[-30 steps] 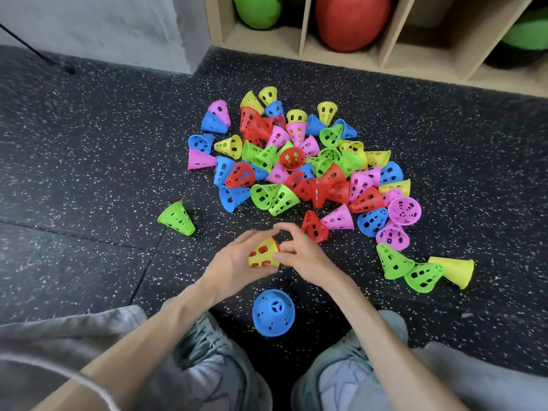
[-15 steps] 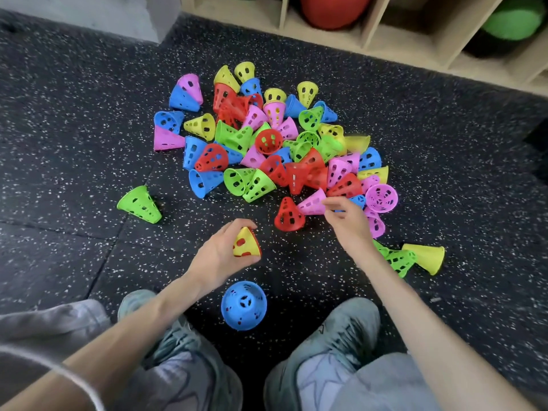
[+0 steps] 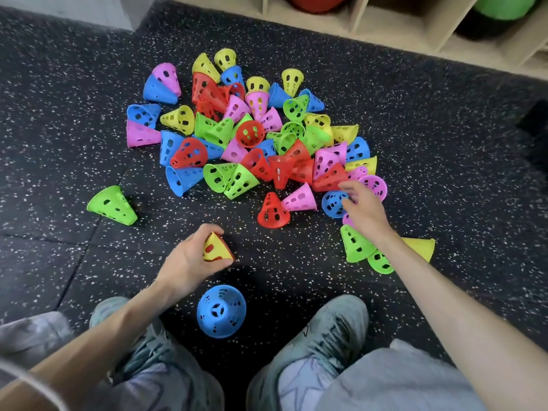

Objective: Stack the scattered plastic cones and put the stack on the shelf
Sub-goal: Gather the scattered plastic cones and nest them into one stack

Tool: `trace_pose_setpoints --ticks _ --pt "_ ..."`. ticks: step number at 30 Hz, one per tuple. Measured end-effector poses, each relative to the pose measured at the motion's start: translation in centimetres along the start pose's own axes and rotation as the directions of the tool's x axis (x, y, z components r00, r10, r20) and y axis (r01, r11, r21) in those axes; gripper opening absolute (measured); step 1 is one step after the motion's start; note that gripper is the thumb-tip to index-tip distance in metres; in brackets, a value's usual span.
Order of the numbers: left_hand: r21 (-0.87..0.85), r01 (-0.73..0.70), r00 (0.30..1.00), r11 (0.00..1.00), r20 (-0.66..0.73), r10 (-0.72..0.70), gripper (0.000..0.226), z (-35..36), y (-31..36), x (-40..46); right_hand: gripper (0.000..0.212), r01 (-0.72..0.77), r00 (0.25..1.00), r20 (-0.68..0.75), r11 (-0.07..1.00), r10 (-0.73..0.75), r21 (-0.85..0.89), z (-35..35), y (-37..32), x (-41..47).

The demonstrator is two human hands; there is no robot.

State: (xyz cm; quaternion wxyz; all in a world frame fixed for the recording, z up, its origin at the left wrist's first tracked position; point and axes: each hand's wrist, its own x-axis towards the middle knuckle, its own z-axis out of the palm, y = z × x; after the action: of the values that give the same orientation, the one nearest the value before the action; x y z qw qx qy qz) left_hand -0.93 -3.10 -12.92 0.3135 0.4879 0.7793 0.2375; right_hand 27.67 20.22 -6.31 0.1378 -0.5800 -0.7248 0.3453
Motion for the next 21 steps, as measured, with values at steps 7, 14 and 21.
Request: trace_pose_setpoints --ticks 7,14,21 --pt "-0.017 -0.015 1.000 1.000 0.011 0.015 0.056 0.1 1.1 -0.2 0.032 0.051 0.996 -0.071 0.999 -0.049 0.021 0.2 0.6 -1.3" --pt "-0.032 0.000 1.000 0.999 0.015 0.000 0.056 -0.1 1.1 -0.7 0.040 -0.036 0.995 0.087 0.999 0.038 -0.016 2.6 1.0 -2.6" --pt "-0.081 0.002 1.000 0.997 0.012 -0.001 0.062 0.2 2.0 -0.9 0.030 0.005 1.000 0.002 0.992 -0.005 0.124 4.7 -1.4 -4.6"
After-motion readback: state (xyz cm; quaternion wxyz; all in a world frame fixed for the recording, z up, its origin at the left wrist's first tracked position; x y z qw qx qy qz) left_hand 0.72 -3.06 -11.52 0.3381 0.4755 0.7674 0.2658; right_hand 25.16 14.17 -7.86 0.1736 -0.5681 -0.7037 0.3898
